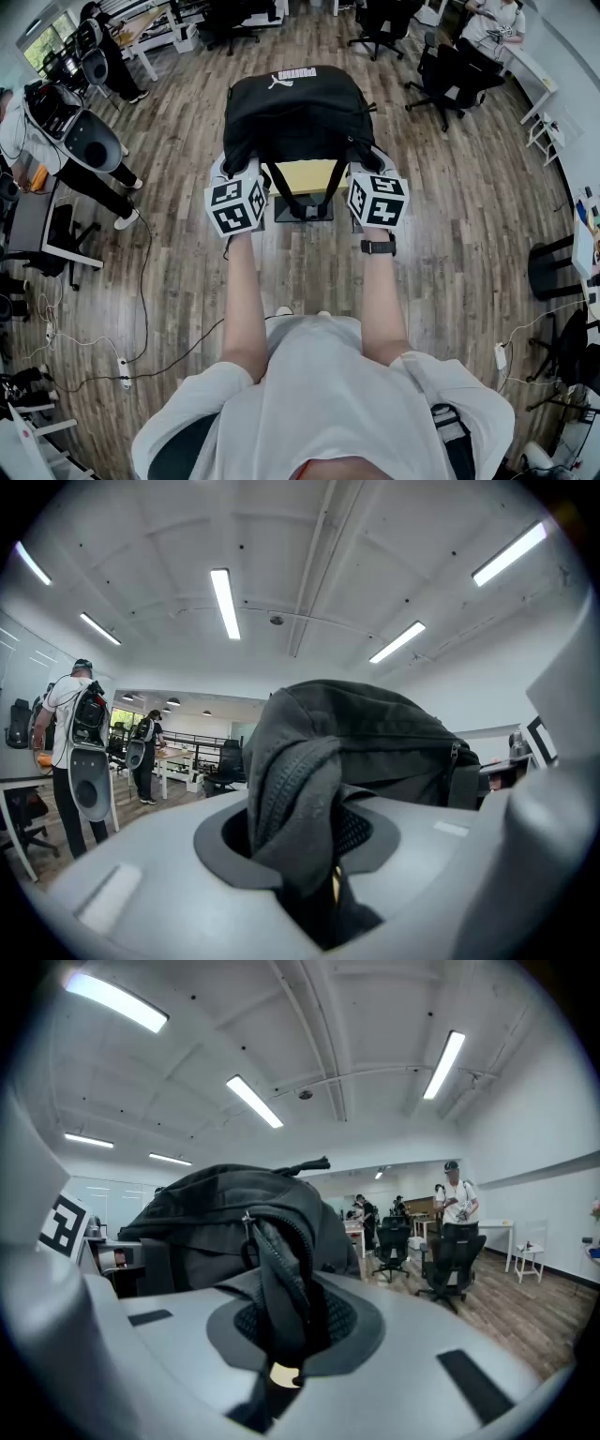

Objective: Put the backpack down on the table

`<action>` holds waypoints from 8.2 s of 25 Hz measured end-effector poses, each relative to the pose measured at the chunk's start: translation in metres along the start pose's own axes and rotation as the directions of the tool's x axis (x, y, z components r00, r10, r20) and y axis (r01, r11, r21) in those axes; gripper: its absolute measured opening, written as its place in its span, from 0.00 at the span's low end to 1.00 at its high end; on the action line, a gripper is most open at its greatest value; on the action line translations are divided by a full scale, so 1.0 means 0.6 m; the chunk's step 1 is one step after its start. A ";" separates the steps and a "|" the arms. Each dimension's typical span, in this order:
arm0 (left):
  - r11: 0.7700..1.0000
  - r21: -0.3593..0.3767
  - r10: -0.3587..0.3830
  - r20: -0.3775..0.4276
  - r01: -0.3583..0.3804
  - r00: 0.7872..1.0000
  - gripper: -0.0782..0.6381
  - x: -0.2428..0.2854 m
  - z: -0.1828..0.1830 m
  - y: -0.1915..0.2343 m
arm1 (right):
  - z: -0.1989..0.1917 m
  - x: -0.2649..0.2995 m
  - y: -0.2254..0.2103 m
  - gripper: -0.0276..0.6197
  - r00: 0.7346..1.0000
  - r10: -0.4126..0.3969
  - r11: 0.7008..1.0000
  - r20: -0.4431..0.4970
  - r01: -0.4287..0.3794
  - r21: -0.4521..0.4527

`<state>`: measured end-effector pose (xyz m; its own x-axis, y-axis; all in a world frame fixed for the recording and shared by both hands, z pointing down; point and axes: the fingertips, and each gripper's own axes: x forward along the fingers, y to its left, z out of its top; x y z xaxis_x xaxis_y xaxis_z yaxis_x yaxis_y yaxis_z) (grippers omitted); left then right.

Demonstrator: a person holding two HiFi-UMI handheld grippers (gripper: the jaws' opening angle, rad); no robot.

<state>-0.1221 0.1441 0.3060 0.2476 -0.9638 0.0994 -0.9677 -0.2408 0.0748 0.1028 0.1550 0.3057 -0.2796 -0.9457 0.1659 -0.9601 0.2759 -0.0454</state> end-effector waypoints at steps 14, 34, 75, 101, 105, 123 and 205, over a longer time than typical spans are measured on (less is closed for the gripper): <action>1.000 -0.028 0.007 0.007 -0.006 1.000 0.28 -0.031 0.001 -0.053 | 0.001 -0.053 -0.031 0.09 1.000 0.004 1.000 0.007 -0.004 -0.016; 0.999 -0.053 0.008 0.005 -0.007 1.000 0.29 0.007 -0.033 -0.067 | -0.016 -0.038 -0.060 0.09 0.999 -0.035 0.996 -0.010 0.034 -0.084; 0.995 -0.063 -0.086 -0.105 0.079 0.991 0.30 0.605 -0.018 0.219 | 0.015 0.611 -0.117 0.09 0.989 -0.142 0.989 -0.031 0.141 -0.052; 0.993 -0.114 -0.023 -0.288 -0.011 0.957 0.30 0.829 -0.196 0.232 | -0.128 0.829 -0.231 0.09 0.961 -0.099 0.995 -0.260 0.097 -0.022; 0.994 -0.108 -0.013 -0.315 -0.022 0.949 0.30 0.851 -0.224 0.237 | -0.157 0.857 -0.241 0.09 0.955 -0.088 0.996 -0.284 0.085 -0.025; 0.992 -0.115 -0.002 -0.370 -0.043 0.929 0.30 0.920 -0.325 0.248 | -0.258 0.926 -0.270 0.09 0.938 -0.069 0.998 -0.341 0.069 -0.014; 0.979 -0.204 -0.105 -0.483 0.005 0.869 0.58 0.891 -0.517 0.291 | -0.433 0.863 -0.312 0.41 0.838 -0.079 0.997 -0.541 0.064 -0.046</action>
<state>-0.1438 -0.3776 0.6798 0.3405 -0.7568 0.5580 -0.9361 -0.2175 0.2763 0.1386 -0.3417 0.6562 -0.1568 -0.7208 0.6751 -0.9750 0.2221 0.0108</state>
